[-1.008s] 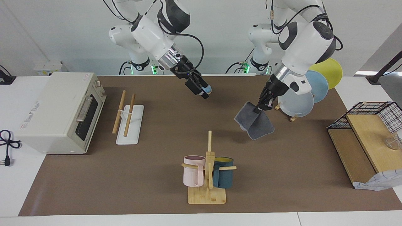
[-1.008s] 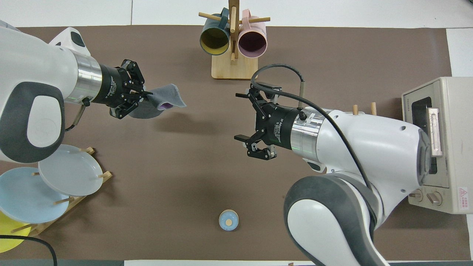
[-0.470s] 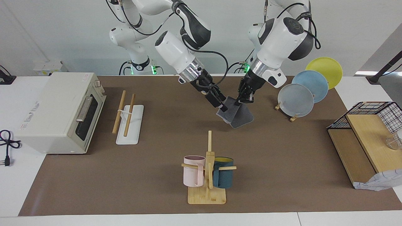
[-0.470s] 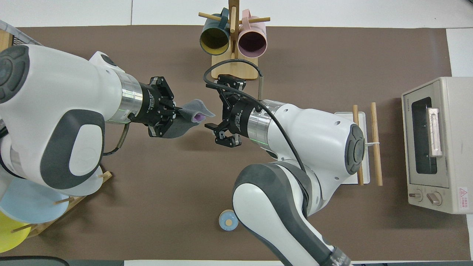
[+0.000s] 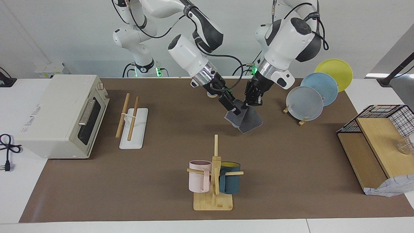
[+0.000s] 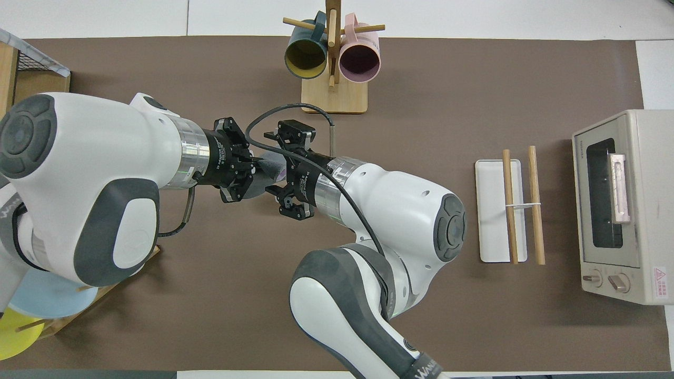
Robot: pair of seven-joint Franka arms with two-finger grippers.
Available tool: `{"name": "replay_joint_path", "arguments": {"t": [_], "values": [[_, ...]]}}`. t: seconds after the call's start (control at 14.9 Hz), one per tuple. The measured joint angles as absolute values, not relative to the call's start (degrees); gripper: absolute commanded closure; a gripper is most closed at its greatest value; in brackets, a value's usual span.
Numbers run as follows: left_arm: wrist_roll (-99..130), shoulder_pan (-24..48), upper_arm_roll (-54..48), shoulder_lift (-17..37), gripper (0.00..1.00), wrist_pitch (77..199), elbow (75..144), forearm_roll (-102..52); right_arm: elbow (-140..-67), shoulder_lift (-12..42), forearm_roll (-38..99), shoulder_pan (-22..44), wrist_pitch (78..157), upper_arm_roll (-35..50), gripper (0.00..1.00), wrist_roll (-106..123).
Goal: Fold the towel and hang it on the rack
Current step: 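Close the right gripper on the towel held by the left gripper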
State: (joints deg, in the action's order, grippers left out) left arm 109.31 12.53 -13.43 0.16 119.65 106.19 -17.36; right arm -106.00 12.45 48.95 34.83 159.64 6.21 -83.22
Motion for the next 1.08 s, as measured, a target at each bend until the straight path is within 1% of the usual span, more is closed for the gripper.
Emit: {"name": "replay_joint_path", "arguments": {"t": [0.4,0.67,0.74,0.87,1.01,1.08], "values": [[110.33,12.53,-13.37,0.16,1.0,119.85,106.2,-17.39,-108.95,12.09,48.99,35.72,159.6,6.23,0.0,-82.38],[111.18,12.53,-13.37,0.16,1.0,119.86,106.2,-17.39,-109.34,12.24,48.99,35.61,159.65,6.18,0.0,-81.61],[111.44,12.53,-13.37,0.16,1.0,119.87,106.2,-17.39,-109.16,12.64,48.99,35.57,159.73,6.14,0.07,-81.32],[111.72,12.53,-13.37,0.16,1.0,119.87,106.2,-17.39,-107.39,14.03,49.15,35.55,159.91,6.1,0.36,-81.21],[112.23,12.53,-13.37,0.16,1.0,119.88,106.2,-17.39,-104.73,15.5,50.72,35.47,159.95,6.06,0.68,-81.21],[112.41,12.53,-13.37,0.16,1.0,119.89,106.2,-17.39,-103.72,15.96,51.08,35.26,159.95,6.04,0.87,-81.21]]}}
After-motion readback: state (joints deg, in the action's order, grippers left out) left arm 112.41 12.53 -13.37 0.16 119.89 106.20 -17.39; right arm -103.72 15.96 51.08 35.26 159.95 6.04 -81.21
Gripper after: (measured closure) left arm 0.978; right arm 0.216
